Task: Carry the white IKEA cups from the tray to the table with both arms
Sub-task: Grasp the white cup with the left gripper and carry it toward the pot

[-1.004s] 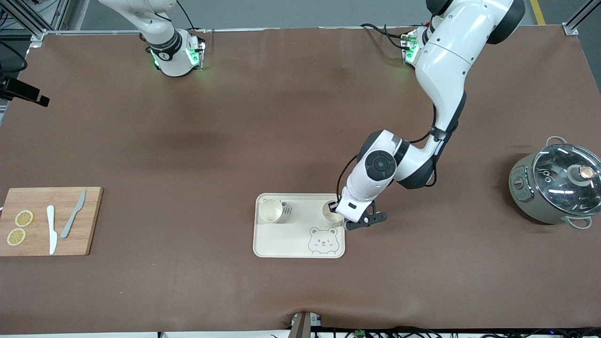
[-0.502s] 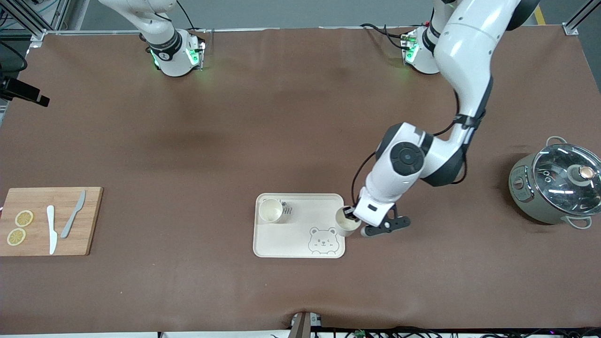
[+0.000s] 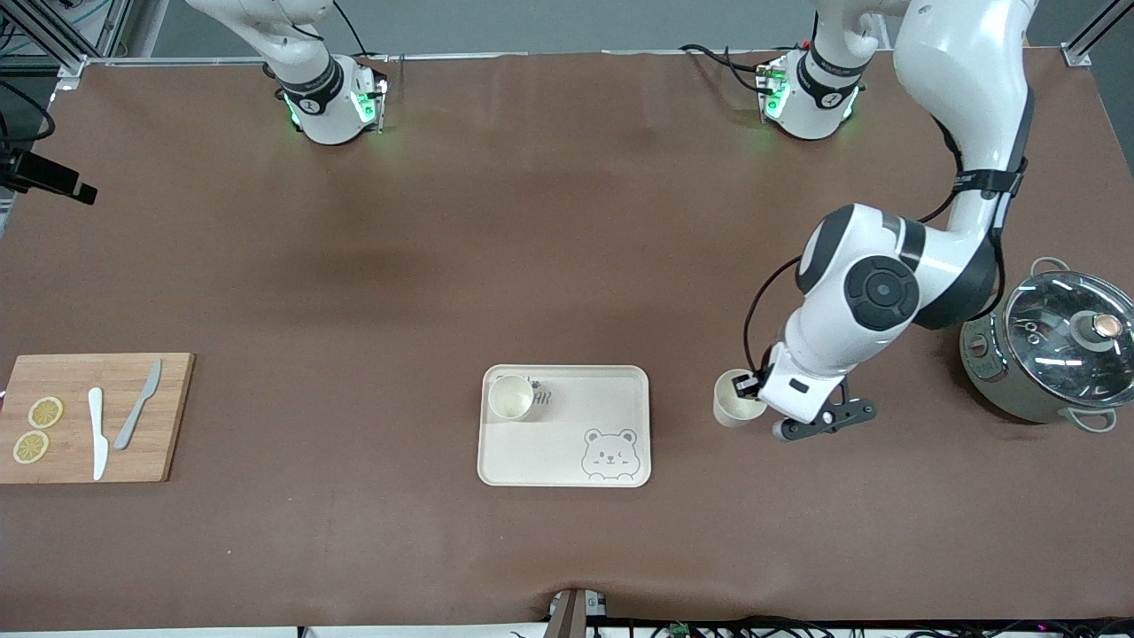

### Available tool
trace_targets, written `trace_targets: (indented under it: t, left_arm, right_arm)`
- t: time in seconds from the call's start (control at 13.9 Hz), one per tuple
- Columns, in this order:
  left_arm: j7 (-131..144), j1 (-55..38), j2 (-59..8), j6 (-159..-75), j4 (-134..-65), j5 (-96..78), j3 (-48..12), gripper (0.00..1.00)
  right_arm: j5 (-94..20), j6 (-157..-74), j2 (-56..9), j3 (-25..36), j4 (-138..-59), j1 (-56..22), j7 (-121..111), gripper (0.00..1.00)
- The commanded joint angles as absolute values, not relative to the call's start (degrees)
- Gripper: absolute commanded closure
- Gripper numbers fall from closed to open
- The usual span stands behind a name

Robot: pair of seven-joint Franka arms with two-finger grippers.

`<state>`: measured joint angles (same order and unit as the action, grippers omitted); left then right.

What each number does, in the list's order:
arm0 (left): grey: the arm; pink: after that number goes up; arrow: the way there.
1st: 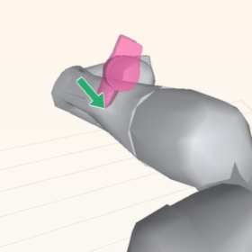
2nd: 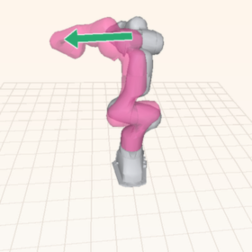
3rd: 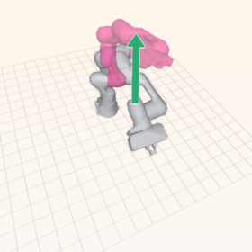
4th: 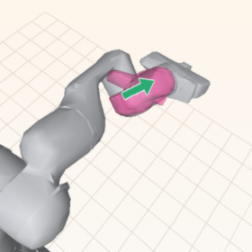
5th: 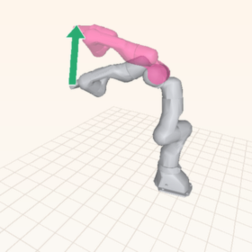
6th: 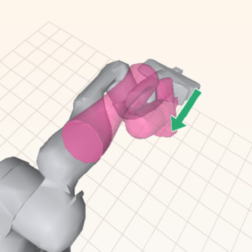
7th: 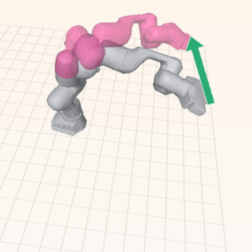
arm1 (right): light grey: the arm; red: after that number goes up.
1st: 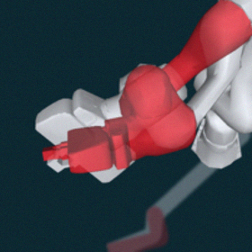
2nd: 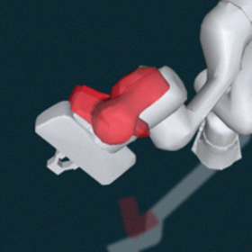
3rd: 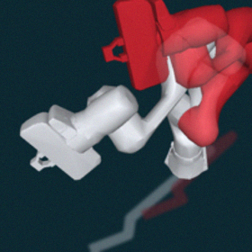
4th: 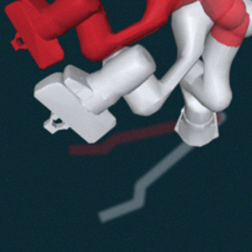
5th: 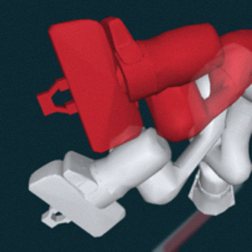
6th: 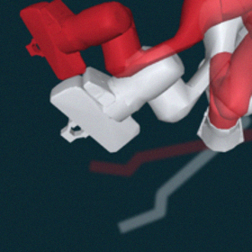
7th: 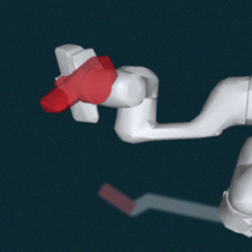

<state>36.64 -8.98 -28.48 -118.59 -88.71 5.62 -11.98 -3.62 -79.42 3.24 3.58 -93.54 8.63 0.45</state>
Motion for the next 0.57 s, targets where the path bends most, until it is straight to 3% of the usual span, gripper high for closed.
trace_targets:
  t: [0.0,0.5]
  left_arm:
    - [36.12,-6.43,-22.34,-117.95,-97.54,7.12,-12.22,1.00]
    - [35.95,-0.36,-18.21,-123.11,-109.31,7.12,-12.66,1.00]
  right_arm:
    - [-6.41,-78.57,2.46,2.72,-92.81,10.11,0.09,0.00]
    - [-9.31,-79.01,-3.68,2.37,-91.23,7.03,-0.18,0.00]
